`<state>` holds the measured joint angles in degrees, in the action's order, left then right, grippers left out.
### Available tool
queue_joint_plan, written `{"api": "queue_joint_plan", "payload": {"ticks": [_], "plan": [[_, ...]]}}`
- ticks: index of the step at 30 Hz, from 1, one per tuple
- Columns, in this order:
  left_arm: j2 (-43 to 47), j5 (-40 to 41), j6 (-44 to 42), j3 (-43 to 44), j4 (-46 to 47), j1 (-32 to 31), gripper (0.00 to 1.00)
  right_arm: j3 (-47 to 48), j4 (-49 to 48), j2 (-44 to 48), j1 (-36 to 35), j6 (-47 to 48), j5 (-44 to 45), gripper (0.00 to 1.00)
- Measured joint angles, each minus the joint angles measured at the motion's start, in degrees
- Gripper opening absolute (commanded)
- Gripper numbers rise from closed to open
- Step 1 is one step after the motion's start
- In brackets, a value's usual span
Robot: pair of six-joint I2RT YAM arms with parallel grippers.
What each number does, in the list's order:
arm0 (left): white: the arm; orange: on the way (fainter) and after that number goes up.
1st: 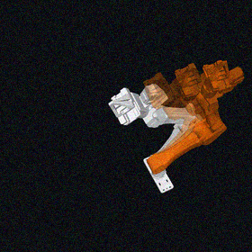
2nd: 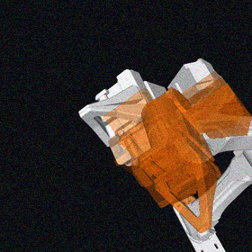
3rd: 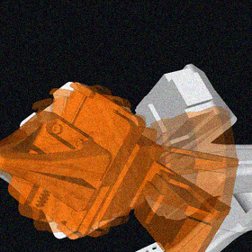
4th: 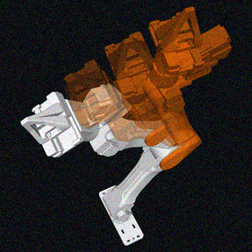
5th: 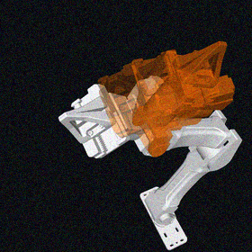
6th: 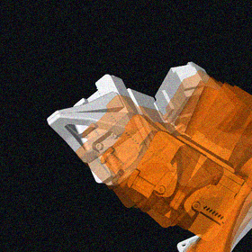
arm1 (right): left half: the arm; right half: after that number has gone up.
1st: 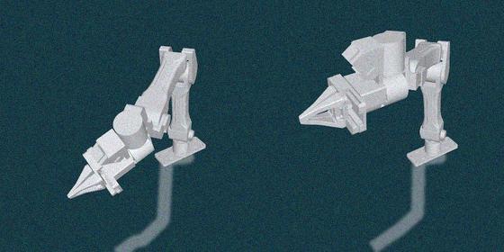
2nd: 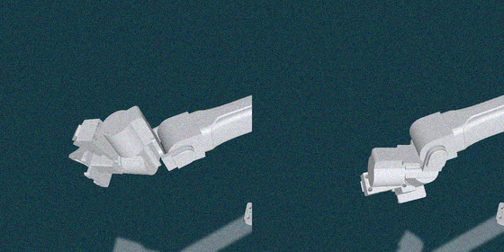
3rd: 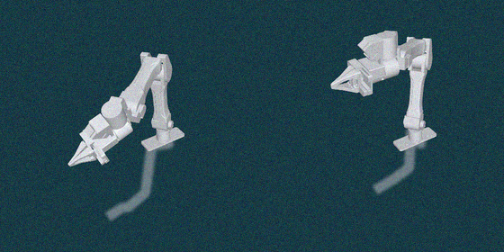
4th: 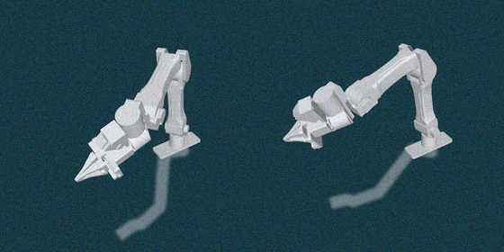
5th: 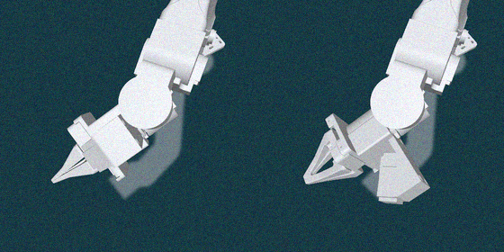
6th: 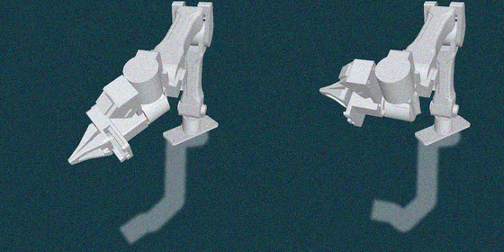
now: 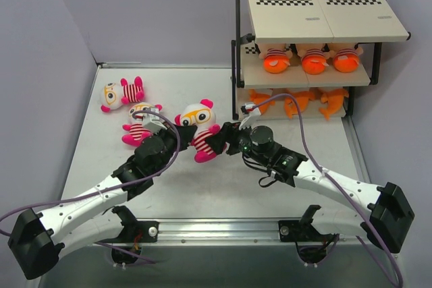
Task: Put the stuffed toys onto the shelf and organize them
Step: Pass the stuffed toy from the left arm to the right
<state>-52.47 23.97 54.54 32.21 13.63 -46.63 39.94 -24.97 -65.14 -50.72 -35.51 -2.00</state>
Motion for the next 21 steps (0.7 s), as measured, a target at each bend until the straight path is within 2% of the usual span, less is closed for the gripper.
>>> {"api": "queue_joint_plan", "payload": {"ticks": [4,5,6,8,10,12,13,14,15,16,19,20,21], "plan": [[-0.15,0.13,-2.82,0.85,0.9,-0.94,0.04,1.29,0.87,-1.14,-0.02,0.96,1.07,0.54],[-0.15,0.15,-3.48,0.98,1.11,-0.96,0.04,1.55,1.01,-1.31,-0.02,1.22,1.2,0.5],[-0.17,0.15,-4.13,1.16,1.2,-0.96,0.07,1.75,1.14,-1.4,-0.02,1.44,1.27,0.4],[-0.2,0.09,-5.38,1.49,1.25,-1.03,0.11,2.12,1.4,-1.4,-0.28,2.19,1.38,0.3],[-0.24,0.02,-6.78,1.77,1.55,-1.07,0.26,2.62,1.7,-1.4,-0.48,2.95,1.31,0.18],[-0.28,-0.11,-7.96,2.16,1.62,-1.07,0.33,3.23,2.23,-1.4,-0.48,4.02,1.25,0.07],[-0.37,-0.2,-8.68,2.47,1.6,-1.07,0.41,3.61,2.58,-1.4,-0.48,4.59,1.27,0.03],[-0.46,-0.2,-9.4,2.84,1.55,-1.07,0.44,4.0,3.04,-1.38,-0.48,5.25,1.29,0.0],[-0.5,-0.22,-10.16,3.32,1.44,-1.07,0.48,4.52,3.69,-1.38,-0.42,5.81,1.36,0.0],[-0.59,-0.24,-10.99,3.89,1.31,-1.07,0.57,5.07,4.35,-1.31,-0.26,6.27,1.38,0.0],[-0.57,-0.35,-13.9,6.12,0.13,-1.07,0.7,7.32,7.15,-0.52,0.83,8.13,1.22,0.0],[-0.57,-0.39,-15.02,7.1,-0.44,-1.07,0.78,8.11,8.17,-0.09,1.42,8.68,1.03,0.0],[-0.52,-0.42,-16.33,8.2,-1.16,-1.05,0.81,9.18,9.57,0.46,2.34,9.22,0.44,0.0]]}}
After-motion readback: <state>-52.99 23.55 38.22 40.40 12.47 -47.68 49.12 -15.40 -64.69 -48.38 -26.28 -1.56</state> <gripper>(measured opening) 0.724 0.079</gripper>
